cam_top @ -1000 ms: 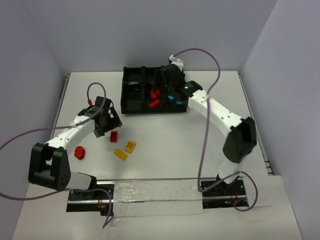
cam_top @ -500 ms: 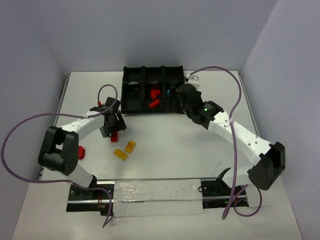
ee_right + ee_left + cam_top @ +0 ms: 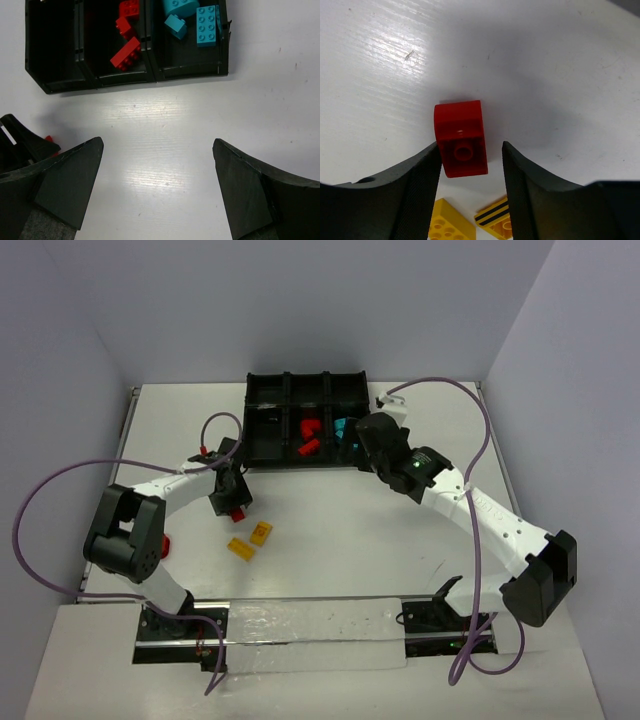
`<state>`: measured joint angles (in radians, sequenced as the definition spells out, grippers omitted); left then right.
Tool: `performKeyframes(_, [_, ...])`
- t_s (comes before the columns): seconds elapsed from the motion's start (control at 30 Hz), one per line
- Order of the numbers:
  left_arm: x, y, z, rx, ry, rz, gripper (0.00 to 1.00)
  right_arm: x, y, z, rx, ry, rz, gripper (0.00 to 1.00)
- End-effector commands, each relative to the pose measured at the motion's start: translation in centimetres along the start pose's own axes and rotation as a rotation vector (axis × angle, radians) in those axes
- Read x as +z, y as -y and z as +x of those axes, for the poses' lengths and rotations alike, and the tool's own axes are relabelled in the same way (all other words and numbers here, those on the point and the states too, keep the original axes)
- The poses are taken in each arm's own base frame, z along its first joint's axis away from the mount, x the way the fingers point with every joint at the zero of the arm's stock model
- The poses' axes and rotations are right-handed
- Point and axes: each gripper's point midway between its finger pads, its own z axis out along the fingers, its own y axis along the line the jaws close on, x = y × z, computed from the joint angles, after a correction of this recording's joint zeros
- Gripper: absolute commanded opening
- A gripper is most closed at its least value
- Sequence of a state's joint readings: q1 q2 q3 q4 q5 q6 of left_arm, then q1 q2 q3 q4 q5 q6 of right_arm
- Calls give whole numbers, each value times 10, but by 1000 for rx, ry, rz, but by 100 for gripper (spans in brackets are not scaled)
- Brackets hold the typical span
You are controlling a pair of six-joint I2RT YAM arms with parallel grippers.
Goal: Sort the legos into containers by color
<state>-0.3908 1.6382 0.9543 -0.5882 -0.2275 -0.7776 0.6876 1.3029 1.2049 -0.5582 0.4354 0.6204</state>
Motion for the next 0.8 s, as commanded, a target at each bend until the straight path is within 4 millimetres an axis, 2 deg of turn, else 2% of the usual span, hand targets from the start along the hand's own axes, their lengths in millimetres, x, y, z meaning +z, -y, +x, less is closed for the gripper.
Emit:
performKeyframes(0.0, [3, 9, -5, -14, 29, 23, 50, -8, 4, -7, 21, 34, 11, 98])
performKeyframes(0.1, [-1, 14, -8, -4, 34, 50, 38, -11, 6, -7, 20, 40, 12, 98])
performKeyframes(0.13, [-6, 17, -10, -1, 41, 70, 26, -12, 8, -7, 19, 42, 15, 98])
performKeyframes(0.17, [-12, 22, -14, 2, 51, 93, 14, -13, 9, -7, 18, 44, 20, 98])
performKeyframes(0.27, [-41, 42, -32, 14, 108, 177, 1, -15, 14, -6, 12, 47, 32, 98])
performKeyframes(0.4, [-93, 80, -63, 59, 214, 310, 0, -14, 27, 0, -2, 41, 83, 98])
performKeyframes(0.47, [-106, 94, -71, 72, 234, 354, 0, -15, 33, 2, -5, 43, 104, 98])
performKeyframes(0.53, [-126, 120, -87, 82, 258, 441, 0, -18, 45, 6, -5, 46, 139, 98])
performKeyframes(0.63, [-127, 151, -94, 112, 239, 492, 0, -26, 63, 9, 1, 66, 190, 98])
performKeyframes(0.7, [-143, 180, -113, 127, 268, 541, 0, -32, 72, 13, 7, 70, 207, 98])
performKeyframes(0.73, [-143, 192, -118, 135, 271, 549, 0, -36, 76, 14, 12, 70, 213, 98])
performKeyframes(0.77, [-134, 200, -120, 144, 259, 542, 0, -37, 79, 17, 19, 67, 220, 98])
